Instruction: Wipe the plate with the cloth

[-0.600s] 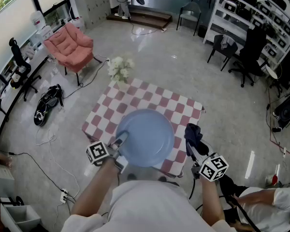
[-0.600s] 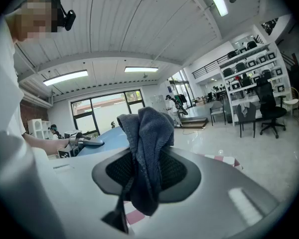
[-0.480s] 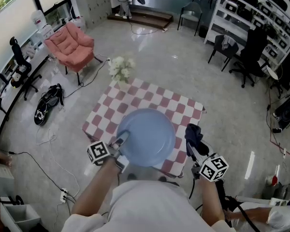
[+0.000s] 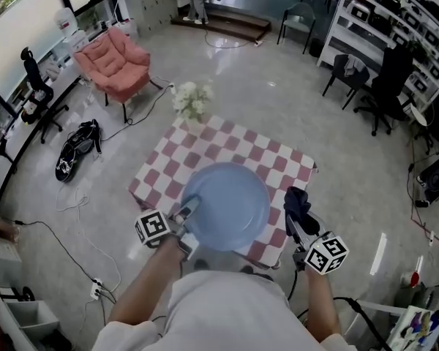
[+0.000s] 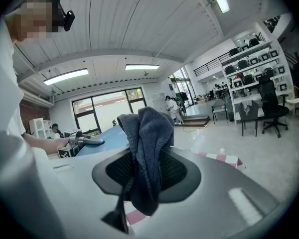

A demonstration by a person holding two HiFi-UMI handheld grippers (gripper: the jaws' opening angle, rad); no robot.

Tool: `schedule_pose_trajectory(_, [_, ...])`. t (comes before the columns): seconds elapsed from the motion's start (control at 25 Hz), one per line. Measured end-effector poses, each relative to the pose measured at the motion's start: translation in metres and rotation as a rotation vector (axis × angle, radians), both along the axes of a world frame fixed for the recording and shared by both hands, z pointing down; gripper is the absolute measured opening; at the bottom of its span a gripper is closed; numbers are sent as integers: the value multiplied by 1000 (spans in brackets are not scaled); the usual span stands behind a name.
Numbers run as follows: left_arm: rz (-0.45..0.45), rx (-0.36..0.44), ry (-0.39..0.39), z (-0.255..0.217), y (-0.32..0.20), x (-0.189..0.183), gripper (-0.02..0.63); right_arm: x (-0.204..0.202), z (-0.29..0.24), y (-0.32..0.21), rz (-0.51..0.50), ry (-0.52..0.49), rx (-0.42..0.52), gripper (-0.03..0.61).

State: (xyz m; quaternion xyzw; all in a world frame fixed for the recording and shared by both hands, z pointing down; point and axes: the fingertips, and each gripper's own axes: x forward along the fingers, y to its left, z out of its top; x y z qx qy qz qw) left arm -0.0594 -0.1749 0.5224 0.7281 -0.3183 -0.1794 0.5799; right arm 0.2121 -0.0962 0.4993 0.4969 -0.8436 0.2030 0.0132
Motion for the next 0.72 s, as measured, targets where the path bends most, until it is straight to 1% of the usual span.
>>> schedule_pose_trajectory(0.44, [-25, 12, -6, -1, 3, -2, 37, -8, -2, -11, -65, -7, -14, 130])
schedule_pose_trajectory(0.72, [-8, 38, -49, -4, 4, 3, 37, -16, -8, -20, -110, 7, -2, 130])
